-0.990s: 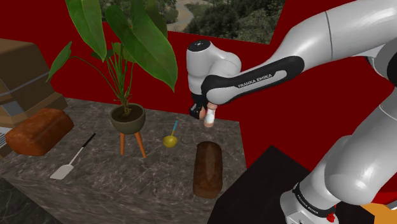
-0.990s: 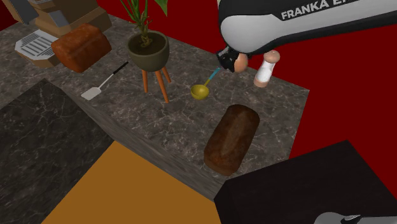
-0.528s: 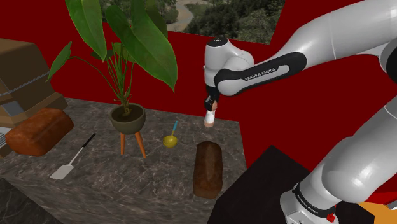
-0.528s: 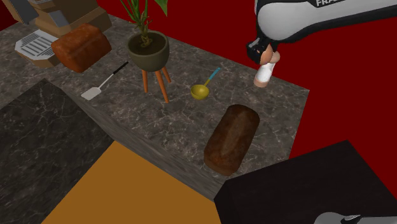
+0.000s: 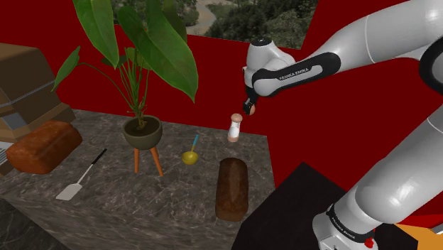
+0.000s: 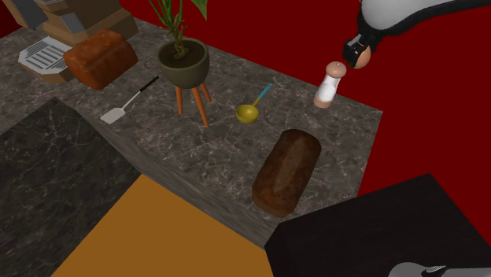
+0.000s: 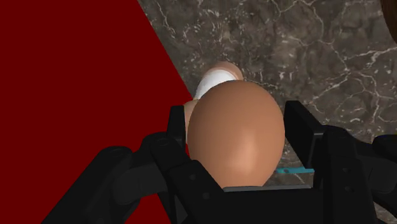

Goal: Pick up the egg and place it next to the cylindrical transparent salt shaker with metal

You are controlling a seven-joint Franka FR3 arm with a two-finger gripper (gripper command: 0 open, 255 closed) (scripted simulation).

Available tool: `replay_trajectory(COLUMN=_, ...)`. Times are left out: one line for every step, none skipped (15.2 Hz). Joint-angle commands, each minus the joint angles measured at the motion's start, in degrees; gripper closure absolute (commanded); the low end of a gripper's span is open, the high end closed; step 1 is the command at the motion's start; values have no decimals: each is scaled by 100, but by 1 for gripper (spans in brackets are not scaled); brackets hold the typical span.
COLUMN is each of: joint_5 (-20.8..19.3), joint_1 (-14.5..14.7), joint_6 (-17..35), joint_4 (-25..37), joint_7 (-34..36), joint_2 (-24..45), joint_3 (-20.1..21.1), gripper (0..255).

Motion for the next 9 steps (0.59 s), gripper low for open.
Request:
replay_trajectory(joint_5=11, joint_1=-132, joint_6=74, joint_4=100, joint_7=-276, joint_2=99, joint_3=-137, gripper=255)
replay_trajectory(joint_5=22, joint_1=-201, joint_6=112, joint_4=145, joint_7=-418, joint_2=143, joint_3=-207, gripper=255)
replay_trajectory(joint_5=36, joint_1=-272, joint_6=147, joint_4=197, joint_7=-560, joint_2=192, joint_3=-275, gripper=255)
replay_trajectory(joint_5=53, joint_1=-340, joint_6=180, joint_4=255, joint_7=-702, joint_2=247, joint_3=-342, gripper=255)
replay_trajectory(joint_5=73, joint_1=-409, joint_6=211, joint_4=320, joint_7=-846, joint_2=306, joint_3=-408, gripper=255)
replay_trajectory(joint_5=96, joint_1=-478, joint_6=240, joint_4=391, joint_7=-990, joint_2=369, joint_3=-471, gripper=255)
replay_trajectory(joint_5=123, joint_1=-548, joint_6=266, joint_4=469, joint_7=-1134, joint_2=438, joint_3=-532, gripper=255)
replay_trajectory(joint_5=153, joint_1=-617, joint_6=290, joint_4=553, joint_7=-1280, joint_2=511, joint_3=-591, gripper=255)
replay_trajectory(joint_5=186, joint_1=-686, joint_6=311, joint_4=644, joint_7=-1426, joint_2=588, joint_3=-648, gripper=255)
